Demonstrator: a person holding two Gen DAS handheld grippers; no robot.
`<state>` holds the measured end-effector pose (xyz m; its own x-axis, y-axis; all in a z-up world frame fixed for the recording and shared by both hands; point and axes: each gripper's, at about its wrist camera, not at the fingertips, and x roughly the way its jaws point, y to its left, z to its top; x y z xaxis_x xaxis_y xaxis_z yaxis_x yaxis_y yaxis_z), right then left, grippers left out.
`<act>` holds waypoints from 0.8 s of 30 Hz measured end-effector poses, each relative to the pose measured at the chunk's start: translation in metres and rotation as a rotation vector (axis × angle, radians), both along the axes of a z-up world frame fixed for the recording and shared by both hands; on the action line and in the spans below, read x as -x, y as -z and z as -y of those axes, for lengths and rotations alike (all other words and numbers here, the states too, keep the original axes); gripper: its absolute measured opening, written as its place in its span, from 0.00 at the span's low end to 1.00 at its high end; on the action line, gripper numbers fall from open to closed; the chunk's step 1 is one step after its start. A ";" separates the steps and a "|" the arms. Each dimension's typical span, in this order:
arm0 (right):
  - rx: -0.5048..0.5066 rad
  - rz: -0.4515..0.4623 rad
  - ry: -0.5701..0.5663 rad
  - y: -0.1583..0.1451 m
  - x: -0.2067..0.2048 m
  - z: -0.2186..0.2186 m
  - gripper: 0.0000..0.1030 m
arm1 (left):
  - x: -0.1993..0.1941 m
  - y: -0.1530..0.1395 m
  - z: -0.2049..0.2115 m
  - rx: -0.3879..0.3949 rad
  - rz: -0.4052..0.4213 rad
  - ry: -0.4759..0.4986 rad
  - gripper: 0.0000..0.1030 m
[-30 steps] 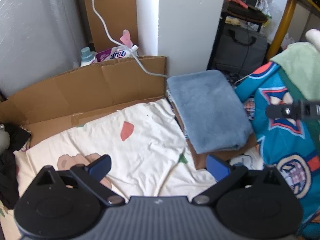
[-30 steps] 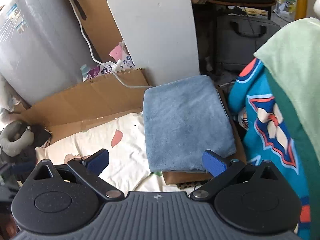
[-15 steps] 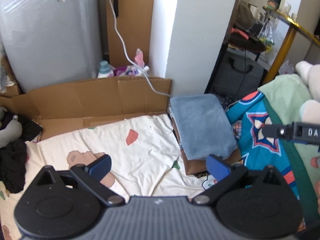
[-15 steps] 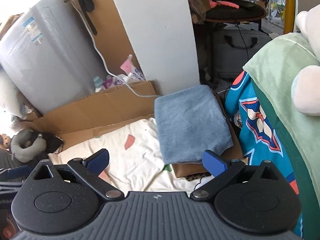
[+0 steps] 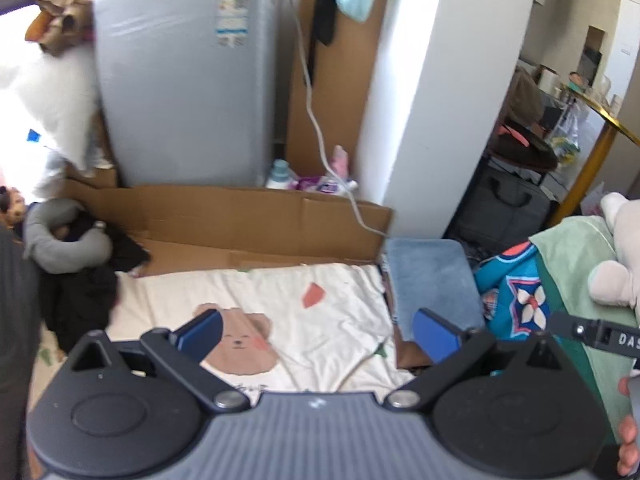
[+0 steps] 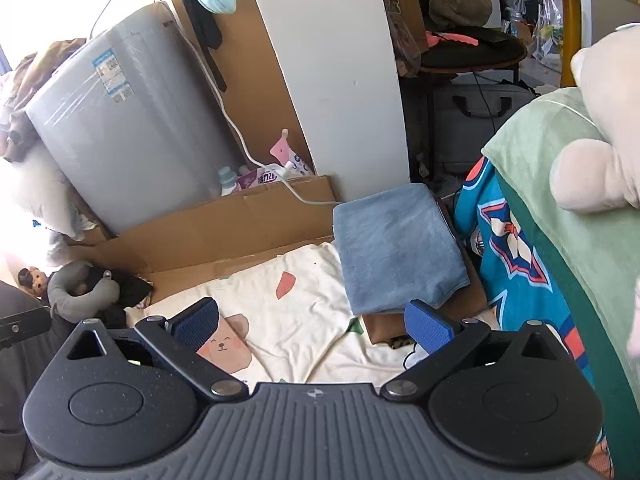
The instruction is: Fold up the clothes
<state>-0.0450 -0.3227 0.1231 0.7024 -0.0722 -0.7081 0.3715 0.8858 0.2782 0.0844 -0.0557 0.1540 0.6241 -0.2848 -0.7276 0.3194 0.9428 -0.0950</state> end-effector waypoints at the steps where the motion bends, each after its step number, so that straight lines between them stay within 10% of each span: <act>1: 0.006 0.006 0.001 -0.003 0.005 -0.004 1.00 | 0.005 -0.003 -0.006 -0.002 0.005 -0.010 0.99; 24: 0.096 0.125 -0.090 -0.025 0.072 -0.068 1.00 | 0.105 -0.009 -0.026 0.009 0.108 -0.082 0.99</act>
